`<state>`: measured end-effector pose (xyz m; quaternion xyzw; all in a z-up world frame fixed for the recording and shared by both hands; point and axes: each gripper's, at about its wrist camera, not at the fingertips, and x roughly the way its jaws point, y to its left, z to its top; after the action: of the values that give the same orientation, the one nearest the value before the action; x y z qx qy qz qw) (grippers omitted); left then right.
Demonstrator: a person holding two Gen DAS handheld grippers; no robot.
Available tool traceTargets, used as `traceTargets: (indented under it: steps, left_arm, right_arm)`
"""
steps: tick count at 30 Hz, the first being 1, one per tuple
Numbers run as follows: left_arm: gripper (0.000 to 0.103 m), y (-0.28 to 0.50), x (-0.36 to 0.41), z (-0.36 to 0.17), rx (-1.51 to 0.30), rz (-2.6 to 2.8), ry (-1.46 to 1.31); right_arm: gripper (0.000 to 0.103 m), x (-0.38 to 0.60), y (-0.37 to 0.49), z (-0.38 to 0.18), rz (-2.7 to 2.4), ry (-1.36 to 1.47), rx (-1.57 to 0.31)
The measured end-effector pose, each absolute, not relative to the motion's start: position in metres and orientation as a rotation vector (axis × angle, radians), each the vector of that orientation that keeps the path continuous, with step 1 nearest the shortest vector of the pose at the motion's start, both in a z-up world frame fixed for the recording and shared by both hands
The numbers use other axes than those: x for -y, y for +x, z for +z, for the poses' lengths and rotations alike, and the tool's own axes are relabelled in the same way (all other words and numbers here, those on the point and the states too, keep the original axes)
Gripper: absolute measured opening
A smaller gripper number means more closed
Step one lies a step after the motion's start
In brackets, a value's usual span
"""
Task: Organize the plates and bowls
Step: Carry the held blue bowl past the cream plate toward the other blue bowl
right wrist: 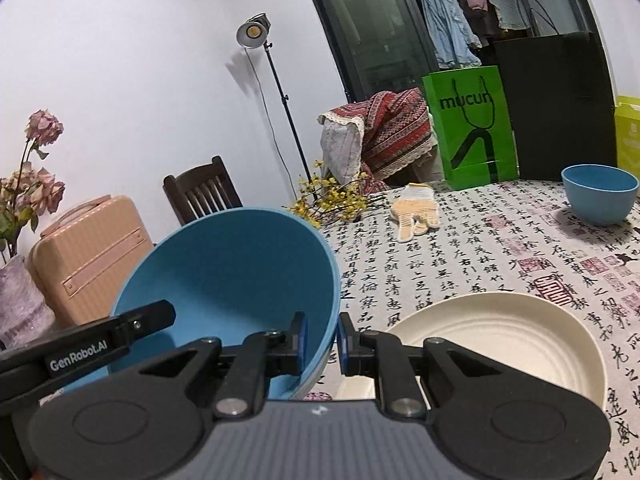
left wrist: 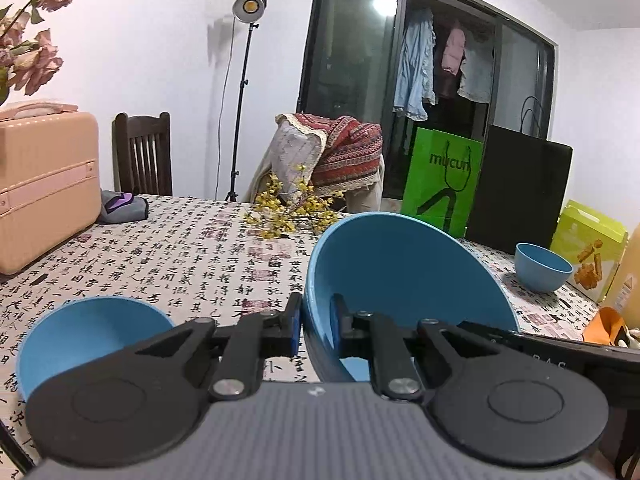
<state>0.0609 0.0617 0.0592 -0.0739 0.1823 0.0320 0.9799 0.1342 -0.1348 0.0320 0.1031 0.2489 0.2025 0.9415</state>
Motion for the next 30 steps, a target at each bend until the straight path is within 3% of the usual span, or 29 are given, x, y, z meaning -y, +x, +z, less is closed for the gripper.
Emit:
traceTargets:
  steps: [30]
  left_arm:
    - [0.015,0.045,-0.121,0.063,-0.313,0.138,-0.219]
  right_arm:
    - [0.015,0.074,0.143,0.040,0.499,0.166,-0.514]
